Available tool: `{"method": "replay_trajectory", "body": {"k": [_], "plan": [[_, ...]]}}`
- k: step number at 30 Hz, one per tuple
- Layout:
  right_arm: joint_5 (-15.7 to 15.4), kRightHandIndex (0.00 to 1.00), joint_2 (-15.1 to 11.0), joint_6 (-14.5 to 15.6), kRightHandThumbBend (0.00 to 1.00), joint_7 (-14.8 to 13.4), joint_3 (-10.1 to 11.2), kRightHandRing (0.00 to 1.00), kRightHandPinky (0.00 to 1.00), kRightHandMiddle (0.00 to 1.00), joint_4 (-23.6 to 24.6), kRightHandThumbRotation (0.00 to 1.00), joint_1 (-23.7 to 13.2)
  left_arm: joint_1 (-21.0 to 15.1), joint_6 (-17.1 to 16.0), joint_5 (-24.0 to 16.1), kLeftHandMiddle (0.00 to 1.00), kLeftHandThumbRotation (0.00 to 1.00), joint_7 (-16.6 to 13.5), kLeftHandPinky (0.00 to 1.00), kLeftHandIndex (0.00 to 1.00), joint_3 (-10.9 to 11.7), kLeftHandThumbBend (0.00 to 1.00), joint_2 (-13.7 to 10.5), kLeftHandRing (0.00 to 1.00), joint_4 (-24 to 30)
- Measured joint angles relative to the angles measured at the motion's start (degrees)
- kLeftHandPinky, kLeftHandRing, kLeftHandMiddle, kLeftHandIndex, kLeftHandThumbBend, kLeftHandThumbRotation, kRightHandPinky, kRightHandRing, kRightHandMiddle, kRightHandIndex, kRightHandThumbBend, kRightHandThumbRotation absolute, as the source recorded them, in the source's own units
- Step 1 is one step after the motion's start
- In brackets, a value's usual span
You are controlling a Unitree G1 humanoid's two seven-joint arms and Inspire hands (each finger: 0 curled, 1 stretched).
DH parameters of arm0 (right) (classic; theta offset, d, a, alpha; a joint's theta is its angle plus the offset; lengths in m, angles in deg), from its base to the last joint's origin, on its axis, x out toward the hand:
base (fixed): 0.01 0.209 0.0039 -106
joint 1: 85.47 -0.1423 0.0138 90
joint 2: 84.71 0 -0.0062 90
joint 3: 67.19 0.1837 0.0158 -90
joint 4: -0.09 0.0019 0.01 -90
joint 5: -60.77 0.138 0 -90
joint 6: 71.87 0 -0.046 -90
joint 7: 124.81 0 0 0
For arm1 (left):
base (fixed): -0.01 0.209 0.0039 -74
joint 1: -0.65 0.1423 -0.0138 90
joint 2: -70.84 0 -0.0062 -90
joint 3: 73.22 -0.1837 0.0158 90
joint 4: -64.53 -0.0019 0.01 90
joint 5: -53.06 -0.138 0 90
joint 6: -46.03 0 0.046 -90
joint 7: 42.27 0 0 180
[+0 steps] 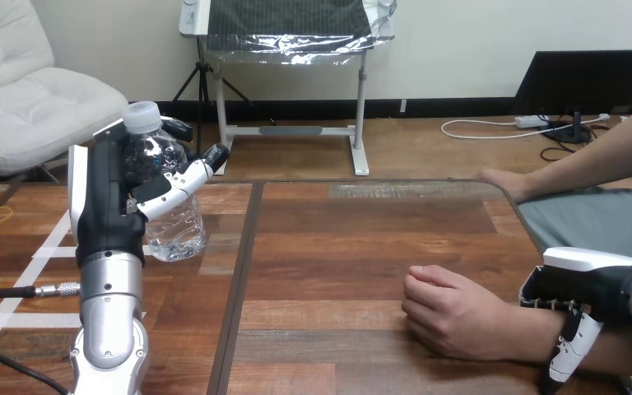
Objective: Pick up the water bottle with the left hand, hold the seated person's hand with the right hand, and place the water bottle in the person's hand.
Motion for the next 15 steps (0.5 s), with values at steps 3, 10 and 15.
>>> {"method": "replay_trajectory", "body": {"k": [3,10,15], "plan": [[-0.1,0.51,0.0,-0.1,0.99,-0.2,-0.1,0.49,0.41,0.55,0.0,0.04,0.0,0.0,0.0,0.0,0.37,0.0,0.0,0.26,0.43,0.0,0.62,0.0,0.31,0.0],[-0.1,0.5,0.0,-1.1,0.99,-0.9,-0.2,0.46,0.37,0.52,0.0,0.06,0.1,0.0,0.0,0.0,0.37,0.0,0.0,0.26,0.43,0.0,0.62,0.0,0.31,0.0],[-0.2,0.47,0.0,-1.7,0.98,-1.8,-0.4,0.41,0.33,0.49,0.0,0.08,0.2,0.0,0.0,0.0,0.37,0.0,0.0,0.26,0.43,0.0,0.62,0.0,0.31,0.0]]}}
